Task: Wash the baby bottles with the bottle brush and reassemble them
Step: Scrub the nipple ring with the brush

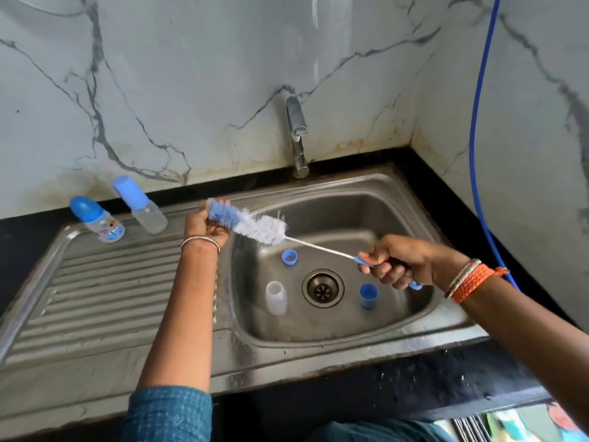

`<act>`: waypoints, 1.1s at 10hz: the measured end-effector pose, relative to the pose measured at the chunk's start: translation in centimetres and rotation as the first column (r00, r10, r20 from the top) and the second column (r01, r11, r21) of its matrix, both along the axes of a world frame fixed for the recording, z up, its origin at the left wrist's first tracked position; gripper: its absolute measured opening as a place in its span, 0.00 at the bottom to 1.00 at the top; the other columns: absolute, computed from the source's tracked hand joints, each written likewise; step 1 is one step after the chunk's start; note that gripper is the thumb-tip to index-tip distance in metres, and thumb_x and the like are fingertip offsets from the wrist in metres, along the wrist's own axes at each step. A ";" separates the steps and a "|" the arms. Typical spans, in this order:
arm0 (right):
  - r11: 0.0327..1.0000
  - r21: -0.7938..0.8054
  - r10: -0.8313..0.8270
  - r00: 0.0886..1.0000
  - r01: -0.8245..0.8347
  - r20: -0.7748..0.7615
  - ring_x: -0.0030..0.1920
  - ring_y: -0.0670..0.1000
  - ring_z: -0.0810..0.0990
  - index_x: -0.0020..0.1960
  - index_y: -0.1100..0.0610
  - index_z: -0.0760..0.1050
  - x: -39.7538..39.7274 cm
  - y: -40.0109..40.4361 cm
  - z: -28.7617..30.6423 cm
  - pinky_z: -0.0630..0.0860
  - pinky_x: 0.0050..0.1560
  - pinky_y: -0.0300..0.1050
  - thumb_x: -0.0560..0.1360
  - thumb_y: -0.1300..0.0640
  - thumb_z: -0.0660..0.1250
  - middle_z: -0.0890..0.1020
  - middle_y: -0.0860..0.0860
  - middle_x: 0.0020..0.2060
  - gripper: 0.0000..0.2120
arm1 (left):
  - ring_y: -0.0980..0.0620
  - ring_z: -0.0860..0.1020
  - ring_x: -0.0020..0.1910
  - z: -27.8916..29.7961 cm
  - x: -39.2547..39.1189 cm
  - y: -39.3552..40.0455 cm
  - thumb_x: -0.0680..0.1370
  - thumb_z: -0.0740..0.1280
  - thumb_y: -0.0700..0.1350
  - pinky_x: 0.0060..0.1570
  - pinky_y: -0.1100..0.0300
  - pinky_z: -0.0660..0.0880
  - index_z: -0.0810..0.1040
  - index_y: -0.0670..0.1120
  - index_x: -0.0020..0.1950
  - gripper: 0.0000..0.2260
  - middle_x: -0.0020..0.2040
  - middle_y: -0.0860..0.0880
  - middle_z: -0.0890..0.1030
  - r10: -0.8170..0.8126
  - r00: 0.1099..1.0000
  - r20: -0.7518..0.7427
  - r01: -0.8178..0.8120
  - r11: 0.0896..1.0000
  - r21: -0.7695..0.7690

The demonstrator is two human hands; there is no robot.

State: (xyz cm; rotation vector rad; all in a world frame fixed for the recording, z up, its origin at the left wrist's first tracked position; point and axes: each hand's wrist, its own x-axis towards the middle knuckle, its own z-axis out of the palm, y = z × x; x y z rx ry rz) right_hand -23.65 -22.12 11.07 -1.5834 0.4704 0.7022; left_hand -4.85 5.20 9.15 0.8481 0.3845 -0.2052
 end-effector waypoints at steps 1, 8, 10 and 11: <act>0.974 0.222 0.007 0.985 0.032 -0.174 0.16 0.41 0.56 0.35 0.58 0.68 0.4 -1.0 -0.8 0.50 0.16 0.31 0.80 0.54 0.54 0.62 0.46 0.20 0.17 | 0.48 0.71 0.67 -0.6 -0.7 0.4 0.82 0.51 0.36 0.63 0.53 0.69 0.77 0.39 0.51 0.14 0.66 0.44 0.73 0.005 1.000 -0.007 -0.005 0.994 -0.113; 0.991 -0.127 0.054 0.981 -0.030 0.188 0.20 0.44 0.63 0.41 0.58 0.74 -1.7 -0.2 2.3 0.60 0.20 0.35 0.81 0.55 0.56 0.68 0.47 0.25 0.14 | 0.51 0.80 0.54 1.0 0.3 2.6 0.68 0.69 0.40 0.64 0.54 0.70 0.84 0.43 0.38 0.05 0.46 0.46 0.85 -0.132 0.970 0.203 0.176 0.960 -0.218; 0.094 -0.721 0.748 0.430 0.686 0.506 0.34 0.57 0.79 0.44 0.55 0.81 -2.7 0.7 2.9 0.72 0.28 0.43 0.74 0.55 0.67 0.80 0.51 0.34 0.05 | 0.55 0.81 0.30 1.0 0.3 1.5 0.81 0.60 0.43 0.40 0.63 0.77 0.77 0.45 0.46 0.07 0.39 0.49 0.84 -0.066 0.992 0.106 0.067 0.998 -0.004; 0.594 -0.721 0.326 0.711 0.358 0.623 0.27 0.53 0.74 0.39 0.56 0.81 -1.5 0.2 3.0 0.67 0.27 0.40 0.73 0.58 0.68 0.77 0.50 0.27 0.06 | 0.51 0.82 0.45 0.9 -0.3 1.7 0.80 0.59 0.44 0.53 0.54 0.77 0.77 0.41 0.53 0.09 0.46 0.45 0.84 -0.109 0.985 0.134 0.125 0.985 -0.117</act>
